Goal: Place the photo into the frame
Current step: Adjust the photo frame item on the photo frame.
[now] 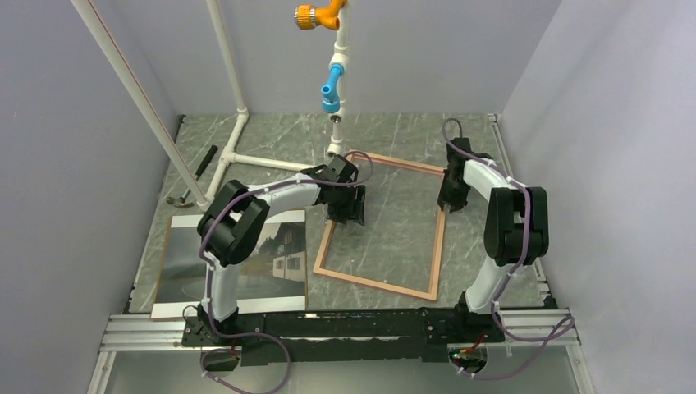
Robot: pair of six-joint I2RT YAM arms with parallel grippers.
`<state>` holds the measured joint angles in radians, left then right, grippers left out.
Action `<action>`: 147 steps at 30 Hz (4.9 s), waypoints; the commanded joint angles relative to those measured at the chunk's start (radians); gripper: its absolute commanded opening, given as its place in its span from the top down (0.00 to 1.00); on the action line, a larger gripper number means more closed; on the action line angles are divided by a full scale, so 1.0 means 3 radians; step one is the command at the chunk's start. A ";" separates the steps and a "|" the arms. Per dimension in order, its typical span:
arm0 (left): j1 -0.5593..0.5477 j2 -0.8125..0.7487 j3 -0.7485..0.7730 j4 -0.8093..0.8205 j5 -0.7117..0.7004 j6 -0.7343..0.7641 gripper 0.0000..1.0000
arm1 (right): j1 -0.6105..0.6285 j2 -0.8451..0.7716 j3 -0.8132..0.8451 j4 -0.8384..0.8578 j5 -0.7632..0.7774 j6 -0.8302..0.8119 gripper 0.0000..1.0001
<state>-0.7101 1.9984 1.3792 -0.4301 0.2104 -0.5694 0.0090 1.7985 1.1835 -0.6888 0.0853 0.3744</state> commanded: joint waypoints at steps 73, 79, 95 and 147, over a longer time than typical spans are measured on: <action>-0.0089 -0.0775 -0.0954 0.0100 -0.0011 -0.0507 1.00 | -0.0576 -0.0307 -0.0340 0.0437 -0.1940 0.0094 0.18; -0.0143 -0.0724 -0.0903 0.0065 -0.0052 -0.0493 1.00 | -0.0563 -0.0285 -0.0264 0.0364 -0.1389 0.0026 0.20; -0.0155 -0.0690 -0.0865 -0.0024 -0.0150 -0.0430 0.51 | -0.0242 0.0150 0.0264 -0.0015 -0.0517 -0.0043 0.93; -0.0516 0.0576 0.0762 -0.0886 -0.0350 -0.0208 0.13 | -0.0630 -0.0278 -0.0742 0.0630 -0.2021 0.0137 0.14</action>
<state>-0.8581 2.1460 1.6718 -0.8322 -0.1139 -0.6292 -0.1818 1.7187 0.9943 -0.5457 -0.4435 0.4004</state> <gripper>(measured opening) 0.880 0.865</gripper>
